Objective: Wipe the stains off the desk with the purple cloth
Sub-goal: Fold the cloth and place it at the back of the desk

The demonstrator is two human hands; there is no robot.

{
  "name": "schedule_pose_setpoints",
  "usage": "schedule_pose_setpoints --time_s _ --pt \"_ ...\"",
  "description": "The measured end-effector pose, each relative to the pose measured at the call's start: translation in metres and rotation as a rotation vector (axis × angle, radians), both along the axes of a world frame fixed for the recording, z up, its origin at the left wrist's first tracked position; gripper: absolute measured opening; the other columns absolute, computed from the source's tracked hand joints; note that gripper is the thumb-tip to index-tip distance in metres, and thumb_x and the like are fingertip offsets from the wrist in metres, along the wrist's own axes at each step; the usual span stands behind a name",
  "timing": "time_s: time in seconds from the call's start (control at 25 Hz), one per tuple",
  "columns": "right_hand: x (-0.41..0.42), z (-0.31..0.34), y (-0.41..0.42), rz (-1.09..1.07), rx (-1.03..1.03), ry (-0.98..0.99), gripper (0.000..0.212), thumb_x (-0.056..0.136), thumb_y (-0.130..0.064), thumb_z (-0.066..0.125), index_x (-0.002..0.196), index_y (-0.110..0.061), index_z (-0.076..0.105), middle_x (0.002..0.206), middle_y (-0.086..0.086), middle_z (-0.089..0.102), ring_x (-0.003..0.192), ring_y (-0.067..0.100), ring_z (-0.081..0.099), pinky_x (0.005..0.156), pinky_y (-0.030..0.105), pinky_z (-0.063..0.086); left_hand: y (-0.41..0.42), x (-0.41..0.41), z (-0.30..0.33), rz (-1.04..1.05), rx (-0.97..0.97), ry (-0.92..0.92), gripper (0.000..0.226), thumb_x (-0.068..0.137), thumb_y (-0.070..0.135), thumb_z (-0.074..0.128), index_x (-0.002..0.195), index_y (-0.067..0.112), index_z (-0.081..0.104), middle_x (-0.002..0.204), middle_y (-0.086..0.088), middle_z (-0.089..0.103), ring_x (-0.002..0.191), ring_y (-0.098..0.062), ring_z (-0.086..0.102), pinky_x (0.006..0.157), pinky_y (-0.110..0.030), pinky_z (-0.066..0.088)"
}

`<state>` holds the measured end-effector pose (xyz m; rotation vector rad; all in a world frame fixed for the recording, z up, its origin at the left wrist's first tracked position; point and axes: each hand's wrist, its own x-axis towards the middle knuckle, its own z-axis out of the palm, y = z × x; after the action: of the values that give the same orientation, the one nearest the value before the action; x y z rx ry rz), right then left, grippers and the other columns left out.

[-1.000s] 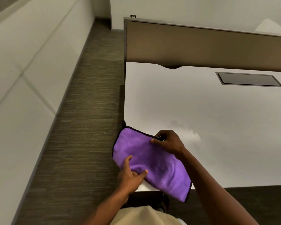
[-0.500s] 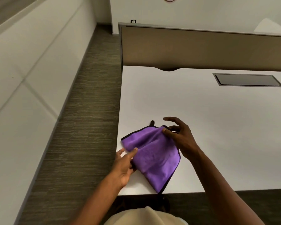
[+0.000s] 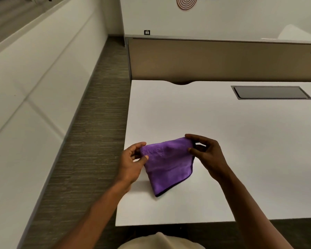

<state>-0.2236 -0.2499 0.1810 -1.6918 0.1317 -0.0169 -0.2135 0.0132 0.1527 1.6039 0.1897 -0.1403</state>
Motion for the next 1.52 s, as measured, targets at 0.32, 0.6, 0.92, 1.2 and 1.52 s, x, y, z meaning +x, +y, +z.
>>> schedule_pose_setpoints --time_s 0.32,0.6,0.92,1.2,1.52 --pt "0.013 0.004 -0.029 0.010 -0.516 -0.209 0.052 0.077 0.001 0.082 0.124 -0.019 0.072 0.108 -0.003 0.073 0.092 0.013 0.072 0.084 0.031 0.061 -0.020 0.021 0.019 0.009 0.515 -0.457 0.047 0.077 -0.005 0.081 0.120 0.013 0.074 0.108 0.006 0.076 0.090 -0.003 0.072 0.085 -0.008 0.051" --pt "0.027 0.009 -0.063 0.102 -0.513 -0.290 0.023 0.089 -0.010 0.075 0.106 -0.025 0.070 0.123 -0.011 0.064 0.118 0.005 0.060 0.097 0.026 0.048 -0.037 0.034 0.027 0.014 0.762 -0.591 0.024 0.077 0.001 0.080 0.095 0.016 0.074 0.107 0.001 0.068 0.099 -0.015 0.064 0.083 -0.020 0.047" --pt "0.061 0.041 -0.065 0.419 -0.345 -0.300 0.018 0.096 -0.020 0.071 0.112 -0.023 0.063 0.100 -0.006 0.072 0.090 0.016 0.071 0.078 0.033 0.058 -0.082 0.043 0.052 -0.498 0.618 -0.264 0.066 0.075 0.055 0.080 0.133 0.047 0.050 0.126 0.019 0.066 0.124 0.002 0.057 0.098 -0.031 0.052" --pt "0.088 0.045 -0.096 0.573 -0.466 -0.079 0.045 0.073 -0.047 0.090 0.109 -0.031 0.068 0.098 -0.009 0.074 0.084 0.011 0.071 0.075 0.028 0.059 -0.114 0.053 0.069 -0.450 0.504 -0.253 0.015 0.087 0.026 0.076 0.101 0.028 0.072 0.091 0.007 0.075 0.087 -0.013 0.071 0.082 -0.043 0.059" --pt "0.126 -0.007 -0.099 0.595 0.088 0.249 0.039 0.084 -0.005 0.080 0.122 -0.012 0.072 0.116 0.015 0.075 0.104 0.031 0.073 0.085 0.045 0.058 -0.055 0.122 0.066 -0.394 0.109 -0.015 0.031 0.088 0.028 0.072 0.116 0.014 0.071 0.111 -0.007 0.077 0.103 -0.024 0.073 0.084 -0.032 0.060"
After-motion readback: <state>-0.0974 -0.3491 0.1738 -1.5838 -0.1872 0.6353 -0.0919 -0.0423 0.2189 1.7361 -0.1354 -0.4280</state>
